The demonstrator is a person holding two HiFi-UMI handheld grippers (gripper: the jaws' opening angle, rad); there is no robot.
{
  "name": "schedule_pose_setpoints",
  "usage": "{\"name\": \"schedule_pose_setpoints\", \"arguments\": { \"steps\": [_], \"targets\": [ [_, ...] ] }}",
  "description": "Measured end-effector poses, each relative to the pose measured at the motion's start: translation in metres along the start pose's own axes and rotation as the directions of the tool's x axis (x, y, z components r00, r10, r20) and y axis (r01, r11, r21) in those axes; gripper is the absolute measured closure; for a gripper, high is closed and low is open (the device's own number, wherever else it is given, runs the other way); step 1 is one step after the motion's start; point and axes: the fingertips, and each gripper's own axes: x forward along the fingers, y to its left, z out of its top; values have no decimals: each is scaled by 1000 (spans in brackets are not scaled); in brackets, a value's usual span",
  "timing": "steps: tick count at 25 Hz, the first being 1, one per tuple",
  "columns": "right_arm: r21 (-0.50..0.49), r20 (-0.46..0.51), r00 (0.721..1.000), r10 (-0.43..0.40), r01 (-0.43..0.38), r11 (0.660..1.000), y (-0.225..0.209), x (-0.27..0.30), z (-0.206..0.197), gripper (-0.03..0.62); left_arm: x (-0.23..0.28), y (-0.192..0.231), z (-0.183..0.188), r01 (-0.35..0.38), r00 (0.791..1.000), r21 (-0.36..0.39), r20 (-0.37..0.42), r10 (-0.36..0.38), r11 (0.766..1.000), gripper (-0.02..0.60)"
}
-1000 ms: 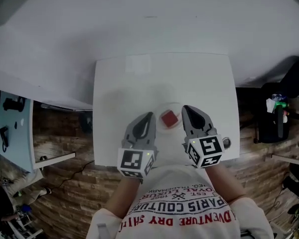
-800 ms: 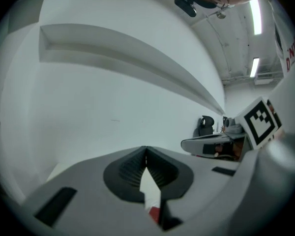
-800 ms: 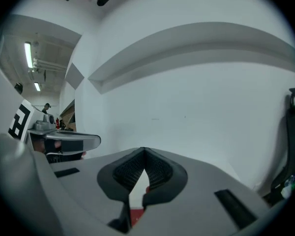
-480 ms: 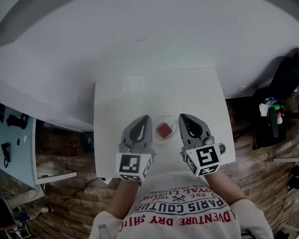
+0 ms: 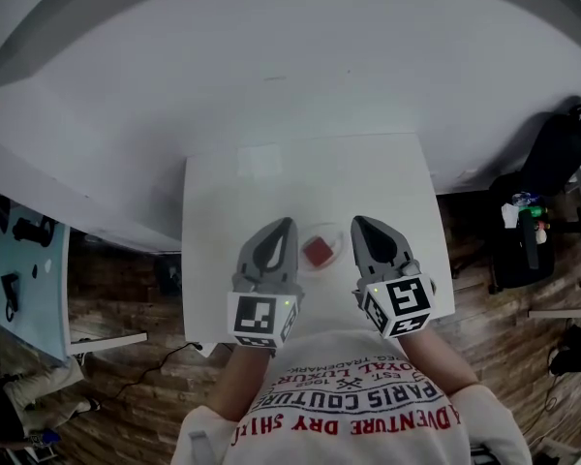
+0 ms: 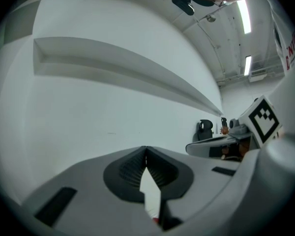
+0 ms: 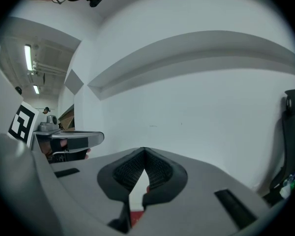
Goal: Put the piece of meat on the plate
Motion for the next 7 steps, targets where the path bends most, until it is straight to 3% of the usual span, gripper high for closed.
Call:
{"name": "schedule_pose_setpoints", "arguments": {
  "steps": [7],
  "targets": [
    [3,1,1000,2,-2,1000,3,-4,5,582,0,-3,2,4,1000,-9,-7,-4,1000,575]
  ]
}}
